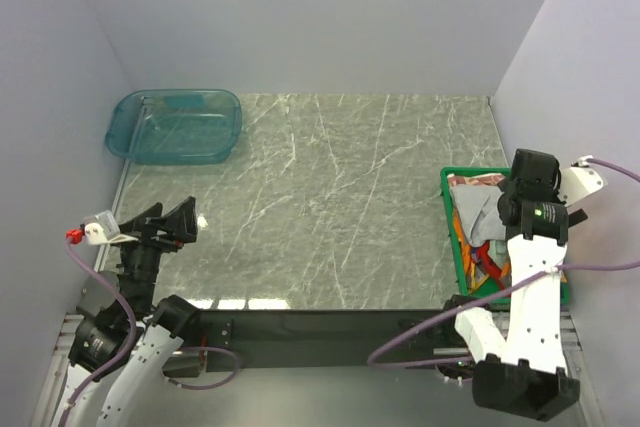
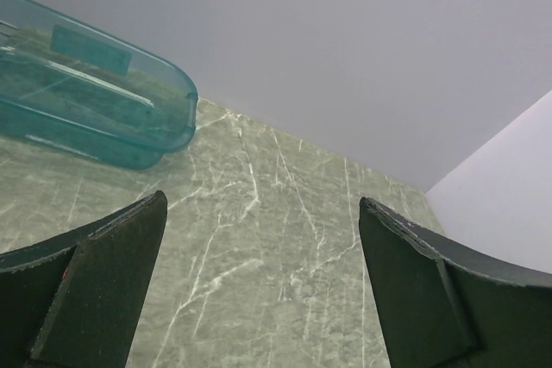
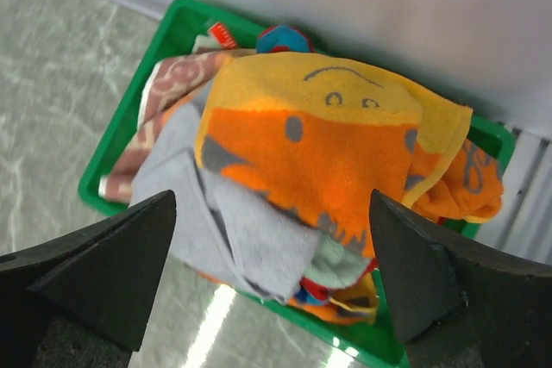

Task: Fold and stack the towels
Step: Grab crumpled towel

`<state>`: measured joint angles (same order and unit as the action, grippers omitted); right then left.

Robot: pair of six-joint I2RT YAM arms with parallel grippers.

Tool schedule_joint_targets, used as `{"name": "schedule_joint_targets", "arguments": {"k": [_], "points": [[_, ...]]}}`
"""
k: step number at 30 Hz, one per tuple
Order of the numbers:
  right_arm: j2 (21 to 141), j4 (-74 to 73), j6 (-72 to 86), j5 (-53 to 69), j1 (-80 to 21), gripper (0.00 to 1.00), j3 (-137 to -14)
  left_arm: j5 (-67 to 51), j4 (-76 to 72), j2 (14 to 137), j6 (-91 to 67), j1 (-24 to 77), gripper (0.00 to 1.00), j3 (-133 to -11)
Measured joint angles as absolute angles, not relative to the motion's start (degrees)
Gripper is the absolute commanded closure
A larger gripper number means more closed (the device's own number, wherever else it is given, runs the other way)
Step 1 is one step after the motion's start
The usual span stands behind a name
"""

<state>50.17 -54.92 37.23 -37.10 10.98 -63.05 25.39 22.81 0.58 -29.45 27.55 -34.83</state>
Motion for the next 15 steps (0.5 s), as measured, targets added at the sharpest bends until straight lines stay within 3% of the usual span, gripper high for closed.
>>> {"name": "schedule_joint_targets", "arguments": {"k": [11, 15], "points": [[55.1, -44.2, 46.7, -33.0, 25.5, 0.01, -51.3, 25.4, 23.5, 0.6, -29.5, 28.0, 0.01, -34.8], [56.8, -41.5, 48.1, -30.5, 28.6, 0.13, -46.4, 25.4, 23.6, 0.6, -29.4, 28.1, 0.01, -34.8]]}}
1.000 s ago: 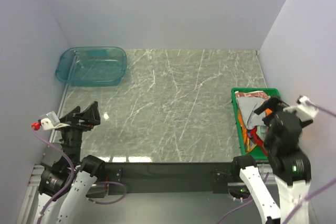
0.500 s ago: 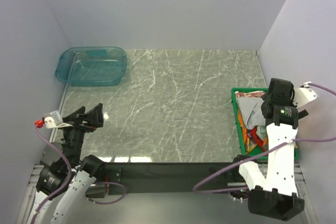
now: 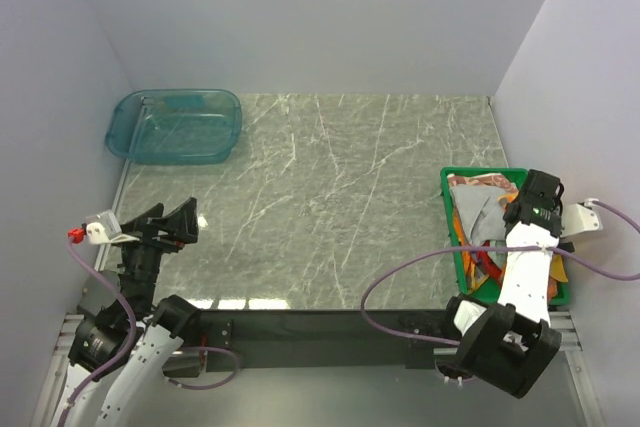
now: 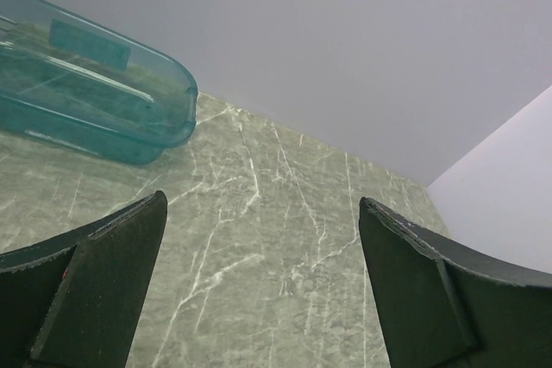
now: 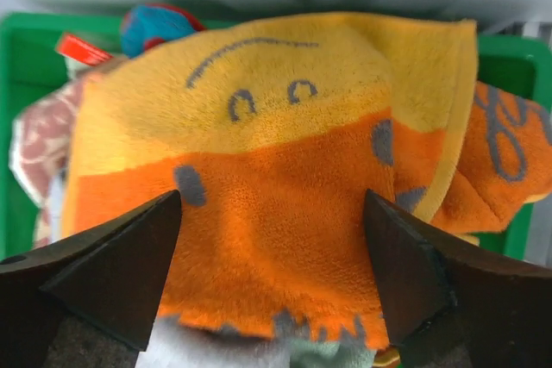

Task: Fold and stack the towels
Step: Grab crumpled towel

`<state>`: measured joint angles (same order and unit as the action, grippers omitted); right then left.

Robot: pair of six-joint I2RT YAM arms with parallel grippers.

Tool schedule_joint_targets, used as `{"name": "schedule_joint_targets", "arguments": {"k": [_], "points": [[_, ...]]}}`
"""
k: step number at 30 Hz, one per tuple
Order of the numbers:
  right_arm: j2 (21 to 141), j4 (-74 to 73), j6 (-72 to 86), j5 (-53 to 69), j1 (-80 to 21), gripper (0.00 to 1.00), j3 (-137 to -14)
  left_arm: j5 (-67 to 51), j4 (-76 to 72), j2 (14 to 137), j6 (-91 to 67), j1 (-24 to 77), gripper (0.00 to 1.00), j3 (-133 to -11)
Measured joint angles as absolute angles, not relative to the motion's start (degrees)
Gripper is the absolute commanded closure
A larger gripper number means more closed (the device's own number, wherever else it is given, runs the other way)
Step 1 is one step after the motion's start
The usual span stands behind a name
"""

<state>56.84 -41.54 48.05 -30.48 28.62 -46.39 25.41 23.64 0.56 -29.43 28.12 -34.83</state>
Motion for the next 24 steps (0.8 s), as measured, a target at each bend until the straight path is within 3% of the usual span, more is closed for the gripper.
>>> {"name": "schedule_joint_targets", "arguments": {"k": [3, 4, 6, 8, 16, 24], "points": [[58.1, -40.0, 48.3, -28.9, 28.9, 0.4, -44.9, 25.4, 23.7, 0.6, -29.4, 28.2, 0.0, -34.8], [58.1, -39.7, 48.5, -28.6, 28.9, 0.55, -44.8, 25.4, 23.8, 0.6, -29.4, 28.2, 0.01, -34.8], [57.6, -39.2, 48.6, -28.2, 28.9, 0.71, -44.8, 25.4, 23.9, 0.6, -29.4, 28.2, 0.01, -34.8], [56.9, -39.2, 48.6, -28.1, 28.9, 0.79, -45.0, 25.4, 23.9, 0.6, -29.4, 28.2, 0.01, -34.8], [51.0, -41.4, 47.7, -30.4, 26.7, 1.0, -52.0, 25.3, 23.9, 0.6, -29.4, 28.2, 0.01, -34.8], [50.0, -42.6, 43.5, -38.1, 11.0, 1.0, -64.9, 25.3, 23.9, 0.6, -29.4, 28.2, 0.01, -34.8]]}}
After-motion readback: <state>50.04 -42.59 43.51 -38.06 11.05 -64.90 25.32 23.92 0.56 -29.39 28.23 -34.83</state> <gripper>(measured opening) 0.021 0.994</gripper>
